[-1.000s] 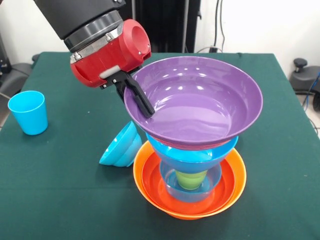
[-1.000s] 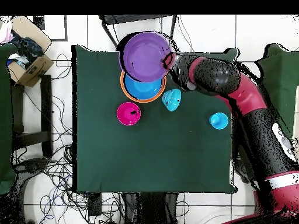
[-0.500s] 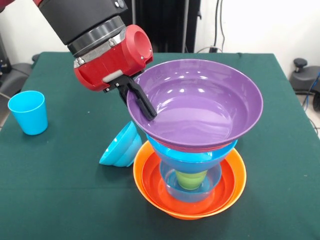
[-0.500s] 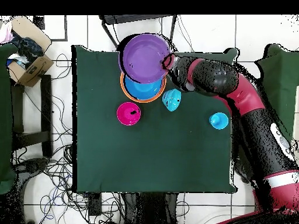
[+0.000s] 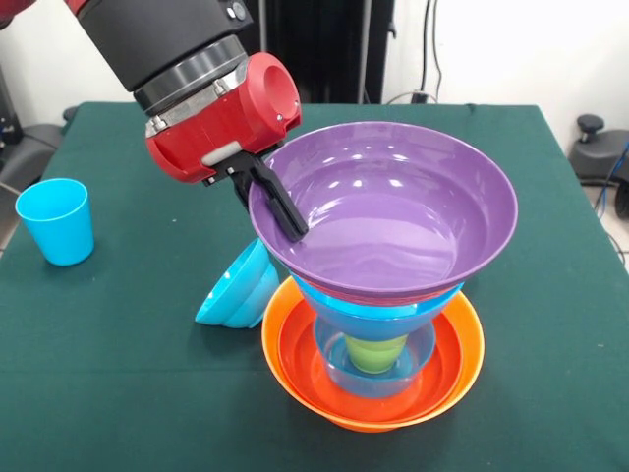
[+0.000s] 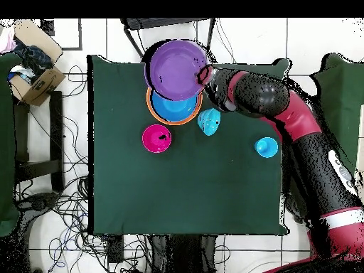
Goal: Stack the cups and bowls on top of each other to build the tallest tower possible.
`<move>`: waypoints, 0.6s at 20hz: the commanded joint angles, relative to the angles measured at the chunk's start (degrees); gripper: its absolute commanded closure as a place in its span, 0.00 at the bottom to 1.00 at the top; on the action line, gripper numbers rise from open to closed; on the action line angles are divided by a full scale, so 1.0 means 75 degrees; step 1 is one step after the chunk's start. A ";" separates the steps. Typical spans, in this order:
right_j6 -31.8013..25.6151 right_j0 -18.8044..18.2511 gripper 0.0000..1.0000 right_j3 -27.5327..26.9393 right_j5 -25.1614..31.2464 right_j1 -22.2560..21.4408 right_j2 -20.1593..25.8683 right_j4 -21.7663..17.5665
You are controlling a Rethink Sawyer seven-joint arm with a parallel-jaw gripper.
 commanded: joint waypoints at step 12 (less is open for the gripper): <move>-0.0388 0.0265 1.00 -0.0004 -0.0170 0.0151 -0.0317 -0.0572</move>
